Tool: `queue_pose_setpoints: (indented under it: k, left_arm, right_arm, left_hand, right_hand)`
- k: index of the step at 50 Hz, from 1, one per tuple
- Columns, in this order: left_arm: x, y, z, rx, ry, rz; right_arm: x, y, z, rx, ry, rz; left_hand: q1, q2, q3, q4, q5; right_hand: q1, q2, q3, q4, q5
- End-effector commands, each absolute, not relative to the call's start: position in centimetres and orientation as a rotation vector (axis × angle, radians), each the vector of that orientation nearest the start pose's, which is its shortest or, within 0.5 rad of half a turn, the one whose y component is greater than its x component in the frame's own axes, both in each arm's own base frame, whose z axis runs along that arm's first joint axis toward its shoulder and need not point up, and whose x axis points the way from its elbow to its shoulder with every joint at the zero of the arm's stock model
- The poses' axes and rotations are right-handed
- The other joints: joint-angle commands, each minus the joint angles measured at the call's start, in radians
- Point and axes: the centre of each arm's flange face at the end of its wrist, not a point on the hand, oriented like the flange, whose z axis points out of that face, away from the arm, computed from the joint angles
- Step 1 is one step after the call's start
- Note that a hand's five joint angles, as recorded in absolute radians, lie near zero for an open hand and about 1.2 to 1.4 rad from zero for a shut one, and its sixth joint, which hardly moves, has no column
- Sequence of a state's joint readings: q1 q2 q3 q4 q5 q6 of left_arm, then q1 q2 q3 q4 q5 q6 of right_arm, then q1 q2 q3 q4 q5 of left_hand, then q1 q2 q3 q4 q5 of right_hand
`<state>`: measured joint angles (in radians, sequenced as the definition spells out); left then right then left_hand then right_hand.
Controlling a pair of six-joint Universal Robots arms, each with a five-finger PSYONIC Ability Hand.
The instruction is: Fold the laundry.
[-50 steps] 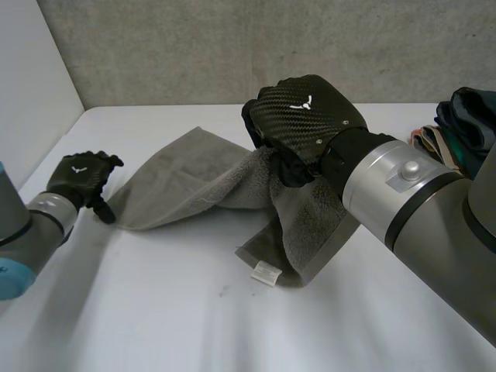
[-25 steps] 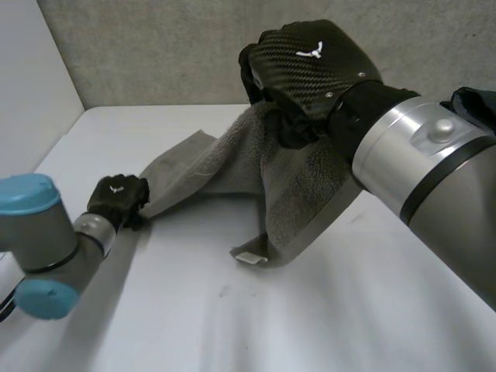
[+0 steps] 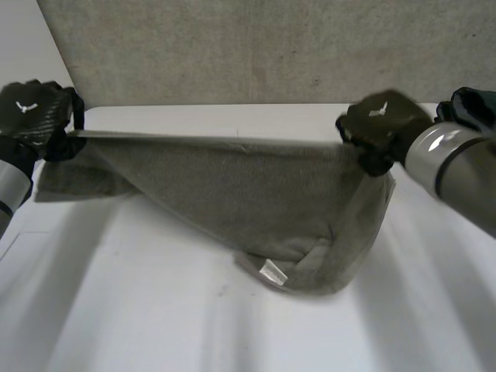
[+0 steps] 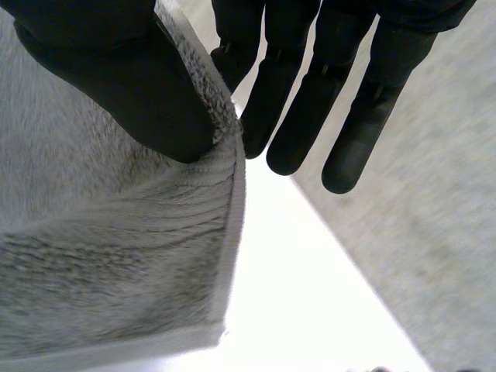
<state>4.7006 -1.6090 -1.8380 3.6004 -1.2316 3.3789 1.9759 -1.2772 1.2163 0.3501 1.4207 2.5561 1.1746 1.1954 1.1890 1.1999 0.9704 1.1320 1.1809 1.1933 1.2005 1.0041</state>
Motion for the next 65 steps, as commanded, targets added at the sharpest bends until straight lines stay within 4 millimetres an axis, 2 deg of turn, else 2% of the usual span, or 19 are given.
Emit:
queue_pose_setpoints:
  k: [1, 4, 7, 8, 10, 12, 16, 18, 23, 28, 32, 34, 36, 39, 45, 50, 54, 63, 65]
  left_arm:
    - [-17.4, -36.2, 21.6, 0.727, 2.039, -2.304]
    - [-19.7, -38.3, 22.4, 0.786, 1.941, -2.372]
    - [-22.6, -40.0, 25.5, 0.770, 1.777, -2.518]
    - [-23.3, -41.1, 28.4, 0.708, 1.634, -2.617]
    - [-23.4, -41.9, 31.9, 0.614, 1.468, -2.715]
    - [-22.8, -42.4, 38.4, 0.371, 1.153, -2.904]
    - [-22.0, -42.2, 42.0, 0.224, 0.947, -3.034]
    - [-21.9, -42.0, 42.7, 0.201, 0.904, -3.079]
    - [-22.1, -42.0, 38.9, 0.242, 1.135, -3.004]
    - [-21.7, -40.7, 34.4, 0.286, 1.379, -2.892]
    - [-21.4, -38.6, 27.9, 0.359, 1.665, -2.736]
    - [-21.3, -37.2, 25.1, 0.418, 1.789, -2.661]
    - [-21.4, -34.9, 21.3, 0.531, 1.941, -2.547]
    - [-21.5, -32.9, 18.6, 0.640, 2.018, -2.445]
    - [-20.9, -31.4, 15.1, 0.815, 2.017, -2.229]
    - [-19.0, -32.6, 13.0, 0.865, 1.982, -2.071]
    - [-17.8, -33.1, 12.7, 0.867, 1.961, -2.016]
    - [-17.4, -32.0, 12.0, 0.875, 2.033, -1.953]
    - [-17.4, -31.5, 11.9, 0.880, 2.065, -1.932]
  right_arm:
    - [28.5, -30.7, 24.7, -1.358, 2.250, -1.823]
    - [29.5, -33.4, 26.3, -1.273, 2.190, -2.008]
    - [30.6, -36.0, 29.8, -1.119, 2.011, -2.308]
    - [30.7, -36.4, 30.7, -1.082, 1.970, -2.365]
    - [30.9, -37.5, 34.9, -0.909, 1.751, -2.615]
    - [31.1, -37.9, 38.0, -0.771, 1.540, -2.786]
    - [30.5, -36.6, 43.3, -0.593, 1.226, -2.984]
    - [30.4, -36.3, 43.6, -0.594, 1.220, -2.988]
    - [30.3, -36.4, 40.7, -0.691, 1.370, -2.903]
    - [29.8, -36.6, 34.4, -0.861, 1.662, -2.708]
    - [28.3, -36.1, 27.8, -1.020, 1.974, -2.453]
    - [27.4, -34.9, 23.7, -1.107, 2.138, -2.258]
    - [27.1, -34.0, 21.8, -1.154, 2.192, -2.158]
    - [26.7, -31.9, 17.9, -1.237, 2.259, -1.961]
    - [25.6, -30.3, 15.2, -1.264, 2.323, -1.809]
    - [24.7, -30.0, 14.1, -1.254, 2.370, -1.750]
    - [23.9, -30.0, 14.3, -1.236, 2.391, -1.747]
    - [23.4, -29.3, 15.5, -1.229, 2.372, -1.768]
    - [23.3, -29.1, 15.7, -1.230, 2.365, -1.774]
  left_hand:
    - [0.222, 0.201, 0.207, 0.196, 0.251]
    - [0.222, 0.201, 0.207, 0.196, 0.251]
    - [0.222, 0.201, 0.207, 0.196, 0.251]
    - [0.222, 0.201, 0.207, 0.196, 0.251]
    - [0.222, 0.201, 0.207, 0.196, 0.251]
    - [0.222, 0.201, 0.207, 0.196, 0.251]
    - [0.222, 0.201, 0.207, 0.196, 0.251]
    - [0.222, 0.201, 0.207, 0.196, 0.251]
    - [0.222, 0.201, 0.207, 0.196, 0.251]
    - [0.222, 0.201, 0.207, 0.196, 0.251]
    - [0.222, 0.201, 0.207, 0.196, 0.251]
    - [0.222, 0.201, 0.207, 0.196, 0.251]
    - [0.222, 0.201, 0.207, 0.196, 0.251]
    - [0.222, 0.201, 0.207, 0.196, 0.251]
    - [0.222, 0.201, 0.207, 0.196, 0.251]
    - [-0.299, -0.320, -0.314, -0.325, -0.270]
    - [-0.479, -0.500, -0.494, -0.505, -0.450]
    - [-0.459, -0.480, -0.473, -0.484, -0.429]
    - [-0.287, -0.308, -0.302, -0.313, -0.258]
  right_hand:
    - [0.264, 0.215, 0.203, 0.196, 0.218]
    - [0.264, 0.215, 0.203, 0.196, 0.218]
    - [0.264, 0.215, 0.203, 0.196, 0.218]
    - [0.264, 0.215, 0.203, 0.196, 0.218]
    - [0.264, 0.215, 0.203, 0.196, 0.218]
    - [0.264, 0.215, 0.203, 0.196, 0.218]
    - [0.264, 0.215, 0.203, 0.196, 0.218]
    - [0.264, 0.215, 0.203, 0.196, 0.218]
    - [0.264, 0.215, 0.203, 0.196, 0.218]
    - [0.264, 0.215, 0.203, 0.196, 0.218]
    - [0.264, 0.215, 0.203, 0.196, 0.218]
    - [0.264, 0.215, 0.203, 0.196, 0.218]
    - [0.264, 0.215, 0.203, 0.196, 0.218]
    - [0.264, 0.215, 0.203, 0.196, 0.218]
    - [0.264, 0.215, 0.203, 0.196, 0.218]
    - [0.264, 0.215, 0.203, 0.196, 0.218]
    - [0.264, 0.215, 0.203, 0.196, 0.218]
    - [0.264, 0.215, 0.203, 0.196, 0.218]
    - [0.264, 0.215, 0.203, 0.196, 0.218]
